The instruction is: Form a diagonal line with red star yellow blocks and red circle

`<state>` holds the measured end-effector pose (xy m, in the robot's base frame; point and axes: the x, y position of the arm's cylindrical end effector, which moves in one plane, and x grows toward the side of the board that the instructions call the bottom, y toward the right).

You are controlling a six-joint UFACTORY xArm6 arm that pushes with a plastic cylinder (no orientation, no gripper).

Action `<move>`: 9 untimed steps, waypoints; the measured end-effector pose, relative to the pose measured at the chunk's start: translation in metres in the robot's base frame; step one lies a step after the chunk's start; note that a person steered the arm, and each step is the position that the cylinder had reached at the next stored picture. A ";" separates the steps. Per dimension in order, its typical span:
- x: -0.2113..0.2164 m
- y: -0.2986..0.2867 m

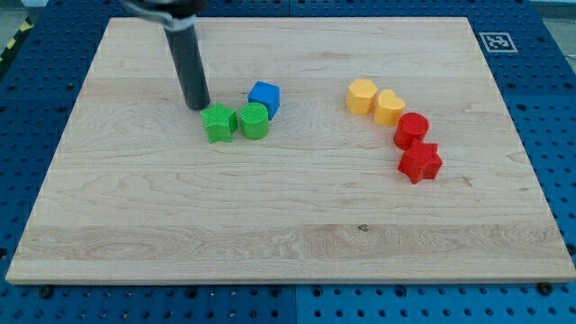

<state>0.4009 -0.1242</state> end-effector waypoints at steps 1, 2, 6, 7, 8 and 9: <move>0.014 0.003; 0.069 0.028; 0.133 0.291; 0.107 0.292; 0.097 0.292; 0.089 0.292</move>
<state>0.4896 0.1673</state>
